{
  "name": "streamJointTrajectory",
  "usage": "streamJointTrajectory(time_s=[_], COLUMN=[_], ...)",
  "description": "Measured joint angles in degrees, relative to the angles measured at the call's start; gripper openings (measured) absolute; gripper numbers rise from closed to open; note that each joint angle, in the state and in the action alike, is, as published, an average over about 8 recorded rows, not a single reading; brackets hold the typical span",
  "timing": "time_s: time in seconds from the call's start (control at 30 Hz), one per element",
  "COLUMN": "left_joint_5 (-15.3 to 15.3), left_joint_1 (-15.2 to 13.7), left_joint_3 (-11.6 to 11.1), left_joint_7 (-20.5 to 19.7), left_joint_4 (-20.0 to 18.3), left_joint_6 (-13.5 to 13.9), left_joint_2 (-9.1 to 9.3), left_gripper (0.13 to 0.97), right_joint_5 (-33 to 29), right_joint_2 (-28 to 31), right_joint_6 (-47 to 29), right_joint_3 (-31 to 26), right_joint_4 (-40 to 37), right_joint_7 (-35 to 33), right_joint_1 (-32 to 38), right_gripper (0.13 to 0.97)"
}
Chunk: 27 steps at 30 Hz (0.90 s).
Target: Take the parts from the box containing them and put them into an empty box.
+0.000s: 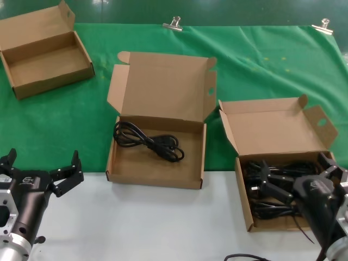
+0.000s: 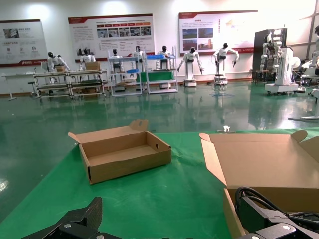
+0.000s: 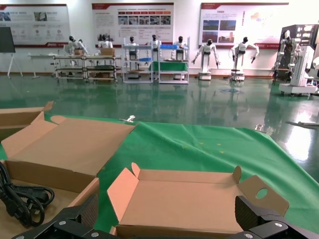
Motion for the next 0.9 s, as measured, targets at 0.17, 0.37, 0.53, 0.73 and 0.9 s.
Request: streamJointTrajectory(time_s=[0.17,0.37,0.53,0.73,0.9], left_joint_5=[0.0,0.0,0.0,0.0,0.0], left_joint_1=[0.0,0.0,0.0,0.0,0.0], left_joint_3=[0.0,0.0,0.0,0.0,0.0], left_joint_7=[0.0,0.0,0.0,0.0,0.0], left_joint_4=[0.0,0.0,0.0,0.0,0.0], left_joint_6=[0.0,0.0,0.0,0.0,0.0], left_joint_2=[0.00,0.00,0.00,0.00,0.00], left_gripper=[0.966,0.966,0.966,0.966,0.966], right_joint_5=[0.0,0.0,0.0,0.0,0.0], right_joint_2=[0.0,0.0,0.0,0.0,0.0], right_joint_6=[0.0,0.0,0.0,0.0,0.0], right_joint_3=[0.0,0.0,0.0,0.0,0.0], right_joint_4=[0.0,0.0,0.0,0.0,0.0], right_joint_7=[0.0,0.0,0.0,0.0,0.0], right_joint_1=[0.0,0.0,0.0,0.0,0.0], right_gripper=[0.966,0.966,0.966,0.966,0.966])
